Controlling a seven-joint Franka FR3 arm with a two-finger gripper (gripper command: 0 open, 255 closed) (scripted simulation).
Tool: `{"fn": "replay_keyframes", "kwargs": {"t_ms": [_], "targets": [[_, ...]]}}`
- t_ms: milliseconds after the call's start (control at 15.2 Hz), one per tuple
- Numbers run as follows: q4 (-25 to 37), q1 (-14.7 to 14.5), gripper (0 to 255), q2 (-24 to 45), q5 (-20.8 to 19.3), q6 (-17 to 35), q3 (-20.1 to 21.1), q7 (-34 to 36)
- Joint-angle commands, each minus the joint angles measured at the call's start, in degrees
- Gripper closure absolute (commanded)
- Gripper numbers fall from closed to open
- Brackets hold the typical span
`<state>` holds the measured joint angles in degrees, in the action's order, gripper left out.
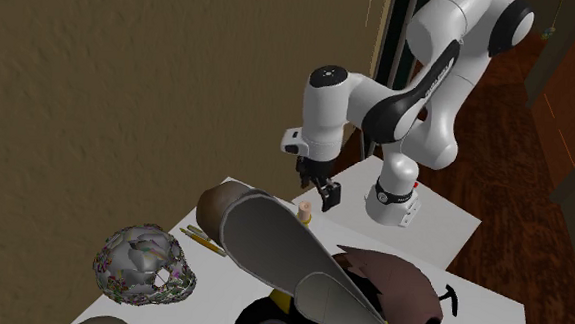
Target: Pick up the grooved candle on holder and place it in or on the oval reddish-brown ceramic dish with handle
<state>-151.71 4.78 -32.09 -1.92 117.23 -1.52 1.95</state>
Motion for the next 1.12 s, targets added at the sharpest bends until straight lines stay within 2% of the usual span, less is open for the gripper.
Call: {"fn": "replay_keyframes", "kwargs": {"t_ms": [0,528,1056], "targets": [[-0.60,0.77,0,3.92,-0.96,3.31,-0.25,0.23],[-4.37,0.91,0,7.23,-1.24,10.40,-0.45,0.32],[-4.37,0.91,0,7.22,-1.23,10.39,-0.45,0.32]]}}
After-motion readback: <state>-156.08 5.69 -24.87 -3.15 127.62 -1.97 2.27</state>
